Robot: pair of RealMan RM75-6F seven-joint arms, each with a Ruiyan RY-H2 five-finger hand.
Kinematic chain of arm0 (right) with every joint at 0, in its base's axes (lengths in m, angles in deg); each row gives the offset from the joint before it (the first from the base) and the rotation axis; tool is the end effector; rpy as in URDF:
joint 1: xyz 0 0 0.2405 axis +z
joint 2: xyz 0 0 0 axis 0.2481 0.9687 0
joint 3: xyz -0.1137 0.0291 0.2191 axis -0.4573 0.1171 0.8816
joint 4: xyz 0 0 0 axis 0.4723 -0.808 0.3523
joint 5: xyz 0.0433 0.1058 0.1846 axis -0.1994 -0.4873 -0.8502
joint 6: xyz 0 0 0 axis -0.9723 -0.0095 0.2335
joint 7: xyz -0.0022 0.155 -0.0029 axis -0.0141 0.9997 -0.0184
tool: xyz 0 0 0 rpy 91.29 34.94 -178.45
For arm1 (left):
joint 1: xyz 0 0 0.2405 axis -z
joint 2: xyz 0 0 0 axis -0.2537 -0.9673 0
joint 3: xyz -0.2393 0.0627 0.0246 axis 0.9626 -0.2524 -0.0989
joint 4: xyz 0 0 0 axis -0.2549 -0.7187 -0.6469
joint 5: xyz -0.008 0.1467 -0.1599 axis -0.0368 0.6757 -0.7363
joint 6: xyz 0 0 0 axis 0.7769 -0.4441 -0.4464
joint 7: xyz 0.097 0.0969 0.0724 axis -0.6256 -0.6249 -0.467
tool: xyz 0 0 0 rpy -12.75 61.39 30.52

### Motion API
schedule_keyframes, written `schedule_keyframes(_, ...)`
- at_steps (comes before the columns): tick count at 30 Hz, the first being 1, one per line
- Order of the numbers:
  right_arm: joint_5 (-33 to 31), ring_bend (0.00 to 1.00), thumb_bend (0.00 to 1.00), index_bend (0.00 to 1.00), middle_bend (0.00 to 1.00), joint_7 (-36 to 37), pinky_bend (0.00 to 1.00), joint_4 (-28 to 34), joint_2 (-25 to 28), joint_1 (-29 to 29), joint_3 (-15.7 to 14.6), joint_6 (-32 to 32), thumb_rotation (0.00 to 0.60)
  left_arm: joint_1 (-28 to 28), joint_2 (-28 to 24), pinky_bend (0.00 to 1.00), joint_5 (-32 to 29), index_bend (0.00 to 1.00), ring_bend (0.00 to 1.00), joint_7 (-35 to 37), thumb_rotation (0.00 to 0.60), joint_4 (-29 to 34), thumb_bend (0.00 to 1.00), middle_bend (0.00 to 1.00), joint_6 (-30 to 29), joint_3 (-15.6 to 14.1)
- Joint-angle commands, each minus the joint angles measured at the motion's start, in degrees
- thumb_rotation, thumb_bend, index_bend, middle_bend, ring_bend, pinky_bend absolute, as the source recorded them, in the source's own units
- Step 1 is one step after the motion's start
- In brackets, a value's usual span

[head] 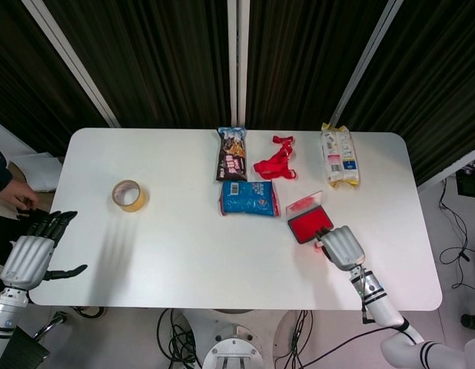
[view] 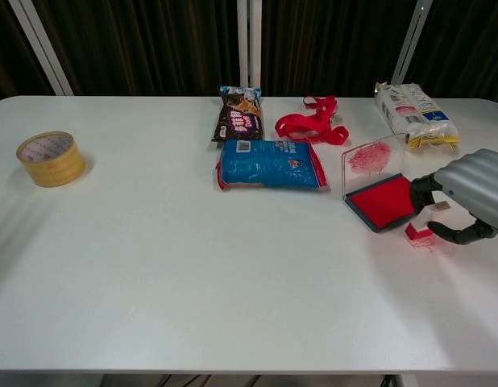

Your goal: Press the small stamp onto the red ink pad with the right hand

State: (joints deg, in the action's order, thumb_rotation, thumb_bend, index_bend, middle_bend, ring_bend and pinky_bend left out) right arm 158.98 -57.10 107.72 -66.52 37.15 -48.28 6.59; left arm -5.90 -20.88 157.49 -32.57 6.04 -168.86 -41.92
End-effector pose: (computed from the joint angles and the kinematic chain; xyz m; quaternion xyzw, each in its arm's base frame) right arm -0.2652 -0.2680 -0.0343 0.7791 -0.2529 0.3129 0.4807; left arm -0.3062 0.1968 0.1359 -0.6579 -0.3817 -0.3815 0.5252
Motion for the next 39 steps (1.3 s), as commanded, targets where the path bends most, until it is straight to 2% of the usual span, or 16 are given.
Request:
schedule_keyframes(1,0.1,0.9,0.35,0.6,0.55,0.52,1.0,0.18,0.17,0.04,0.16,0.5,0.6,-0.02,-0.05,0.17,0.03,0.07,0.08,0.05,0.433,0.01,0.08,0.12,-0.09,0.02)
schedule_keyframes(4,0.12,0.9,0.35,0.6,0.55,1.27,1.0,1.32,0.96,0.19,0.55,1.03,0.6,-0.05,-0.12,0.17,0.03,0.07,0.08,0.24,0.431,0.04,0.08,0.12,-0.13,-0.01)
schedule_keyframes(9,-0.8,0.9,0.37,0.61,0.55,1.47,1.0,5.62,3.65,1.78,2.85,0.67,0.6,0.01,-0.28,0.17,0.05,0.07,0.08,0.48,0.433,0.05,0.08,0.12,0.0,-0.06)
schedule_keyframes(14,-5.02,0.9,0.38,0.63,0.57,-1.0,1.0,8.83,5.36,5.12,6.12,-4.98,0.6,-0.07,-0.13,0.17,-0.03,0.07,0.08,0.74,0.434,-0.11,0.08,0.12,-0.04,-0.1)
schedule_keyframes(17,-7.88,0.9,0.38,0.63,0.58,-3.85,1.0,9.18,5.37,6.95,7.11,-8.96,0.6,-0.18,-0.11,0.17,-0.28,0.07,0.08,0.92,0.433,-0.33,0.08,0.12,-0.02,-0.1)
schedule_keyframes(25,-11.85,0.9,0.38,0.63,0.57,-7.64,1.0,7.52,3.44,8.76,7.05,-12.92,0.6,-0.01,-0.46,0.17,-0.8,0.07,0.08,1.41,0.433,-0.67,0.08,0.12,0.28,0.2)
schedule_keyframes(39,-14.55,0.9,0.4,0.65,0.6,-9.44,1.0,4.29,1.19,10.08,6.09,-14.91,0.6,0.14,-0.13,0.17,-1.64,0.07,0.08,3.9,0.433,-2.17,0.08,0.12,0.92,0.43)
